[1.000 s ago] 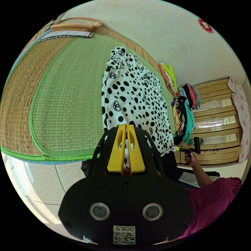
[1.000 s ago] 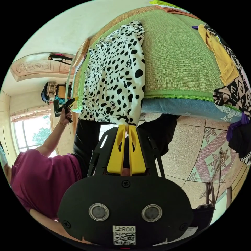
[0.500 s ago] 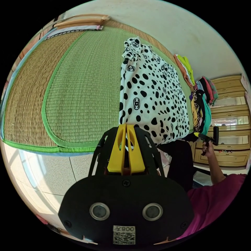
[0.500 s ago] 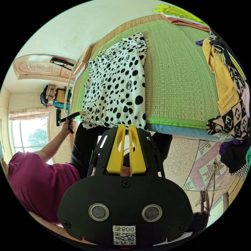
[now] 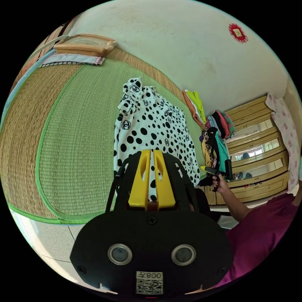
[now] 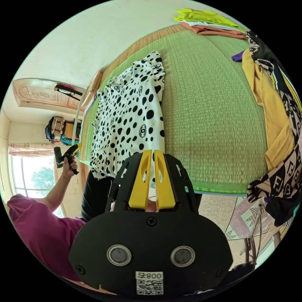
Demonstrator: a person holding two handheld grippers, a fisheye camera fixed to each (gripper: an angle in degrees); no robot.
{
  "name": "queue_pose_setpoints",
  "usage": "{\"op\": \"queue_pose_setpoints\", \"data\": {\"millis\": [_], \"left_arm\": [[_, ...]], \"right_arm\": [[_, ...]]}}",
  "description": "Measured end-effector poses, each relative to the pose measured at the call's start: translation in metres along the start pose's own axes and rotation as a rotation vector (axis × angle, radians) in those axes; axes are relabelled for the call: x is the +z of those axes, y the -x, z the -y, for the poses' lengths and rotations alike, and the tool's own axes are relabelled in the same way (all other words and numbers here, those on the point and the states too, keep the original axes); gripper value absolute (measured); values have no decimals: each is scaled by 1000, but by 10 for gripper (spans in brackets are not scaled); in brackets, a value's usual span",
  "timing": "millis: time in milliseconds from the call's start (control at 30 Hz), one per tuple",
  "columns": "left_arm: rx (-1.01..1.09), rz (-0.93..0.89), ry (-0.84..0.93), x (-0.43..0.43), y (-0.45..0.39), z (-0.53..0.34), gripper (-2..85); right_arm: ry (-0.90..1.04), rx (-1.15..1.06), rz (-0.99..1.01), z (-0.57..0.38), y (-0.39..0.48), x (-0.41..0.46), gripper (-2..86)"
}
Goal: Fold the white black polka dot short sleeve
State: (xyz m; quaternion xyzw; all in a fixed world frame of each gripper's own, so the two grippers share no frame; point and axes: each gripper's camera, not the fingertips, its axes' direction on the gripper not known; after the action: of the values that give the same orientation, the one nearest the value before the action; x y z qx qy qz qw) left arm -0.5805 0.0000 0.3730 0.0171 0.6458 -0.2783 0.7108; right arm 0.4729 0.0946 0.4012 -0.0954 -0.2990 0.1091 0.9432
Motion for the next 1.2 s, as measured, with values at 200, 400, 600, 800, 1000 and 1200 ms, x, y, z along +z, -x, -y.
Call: {"op": "queue_pose_setpoints", "data": {"millis": [200,400,600,800,1000,1200], "left_arm": [[95,45,-22,60,-17,108,46],[139,161,-24,117,-27,194,66],[167,339,29,173,-32,247,76],[148,448,79,209,-29,270,38],[197,374,-53,194,-38,266,10],[240,376,-140,174,-34,212,6]], "right_arm": [[-79,-147,-28,99,48,10,66],[-102,-278,-173,203,98,46,73],[-93,-393,-343,274,143,93,81],[-1,-404,-448,301,155,147,78],[-44,-380,-476,292,155,139,27],[-272,-317,-319,220,122,88,12]]}}
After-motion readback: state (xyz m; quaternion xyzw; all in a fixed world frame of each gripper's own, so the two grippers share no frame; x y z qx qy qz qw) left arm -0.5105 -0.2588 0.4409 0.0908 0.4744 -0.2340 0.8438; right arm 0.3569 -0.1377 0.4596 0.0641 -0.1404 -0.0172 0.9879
